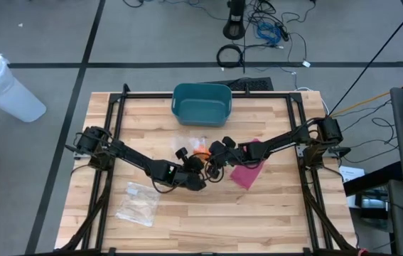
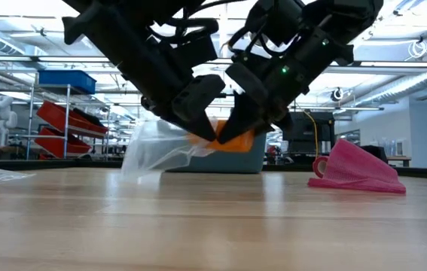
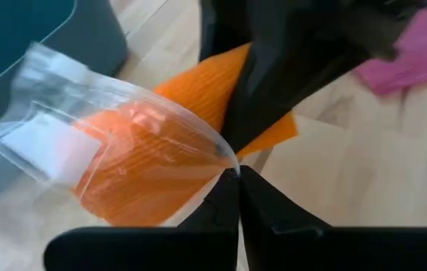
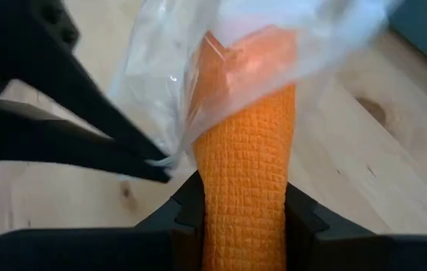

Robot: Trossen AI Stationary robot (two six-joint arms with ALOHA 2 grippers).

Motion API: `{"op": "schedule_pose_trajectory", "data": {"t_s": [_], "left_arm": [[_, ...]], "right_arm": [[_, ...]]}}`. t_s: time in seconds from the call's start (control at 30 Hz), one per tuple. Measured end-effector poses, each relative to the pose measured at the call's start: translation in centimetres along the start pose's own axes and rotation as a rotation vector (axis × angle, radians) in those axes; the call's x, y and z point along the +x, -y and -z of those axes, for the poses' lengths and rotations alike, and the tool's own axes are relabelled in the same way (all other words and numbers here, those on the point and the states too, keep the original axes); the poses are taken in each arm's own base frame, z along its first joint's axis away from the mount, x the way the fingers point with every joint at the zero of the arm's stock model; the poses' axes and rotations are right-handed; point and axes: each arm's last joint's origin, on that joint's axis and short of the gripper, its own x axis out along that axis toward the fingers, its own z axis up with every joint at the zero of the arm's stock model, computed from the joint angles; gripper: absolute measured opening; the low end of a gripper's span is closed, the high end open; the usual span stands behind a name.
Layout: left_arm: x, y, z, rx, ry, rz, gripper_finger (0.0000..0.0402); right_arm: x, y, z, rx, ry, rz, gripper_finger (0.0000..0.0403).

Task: Roll bandage
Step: Put the rolled orange bandage into the right transparent zip lock

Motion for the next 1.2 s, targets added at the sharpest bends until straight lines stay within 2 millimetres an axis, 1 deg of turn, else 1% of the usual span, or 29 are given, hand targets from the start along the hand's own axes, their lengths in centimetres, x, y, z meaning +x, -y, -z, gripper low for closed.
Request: {"op": "schedule_pose_trajectory", "data": {"t_s": [0.17, 0.33, 0.47, 0.63, 0.7, 0.87, 0.93, 1.03, 1.2], "left_arm": [[-0.1, 0.2, -0.3, -0.003, 0.006, 0.007, 0.0000], [-0.1, 0.1, -0.3, -0.007, 0.006, 0.009, 0.0000], [-0.1, 0.3, -0.5, -0.022, 0.009, 0.047, 0.0000], [-0.2, 0.5, -0.7, -0.030, 0.007, 0.090, 0.0000], [-0.2, 0.5, -0.7, -0.028, 0.007, 0.096, 0.0000], [-1.5, -0.2, -1.6, 0.003, 0.007, 0.101, 0.0000], [-2.1, -0.6, -2.1, 0.021, 0.015, 0.117, 0.0000], [-2.9, -1.0, -2.7, 0.029, 0.007, 0.165, 0.0000], [-2.6, -1.6, -2.6, 0.065, -0.049, 0.198, 0.0000]], "right_arm": [[0.1, 0.3, 0.0, -0.014, -0.026, -0.018, 0.0086], [0.1, 0.0, 0.0, -0.038, -0.060, -0.112, 0.0086], [0.1, 0.0, -0.2, -0.069, -0.034, -0.104, 0.0090], [0.2, 0.4, -0.6, -0.099, -0.005, -0.073, 0.0113], [0.2, 0.4, -0.5, -0.153, -0.005, -0.074, 0.0122], [-0.1, -0.5, 0.0, -0.445, -0.009, -0.114, 0.0129], [-0.2, -0.8, 0.1, -0.525, 0.007, -0.124, 0.0129], [-0.2, -1.1, -0.1, -0.575, 0.042, -0.135, 0.0129], [-0.3, -1.5, -0.5, -0.620, 0.091, -0.145, 0.0129]]}}
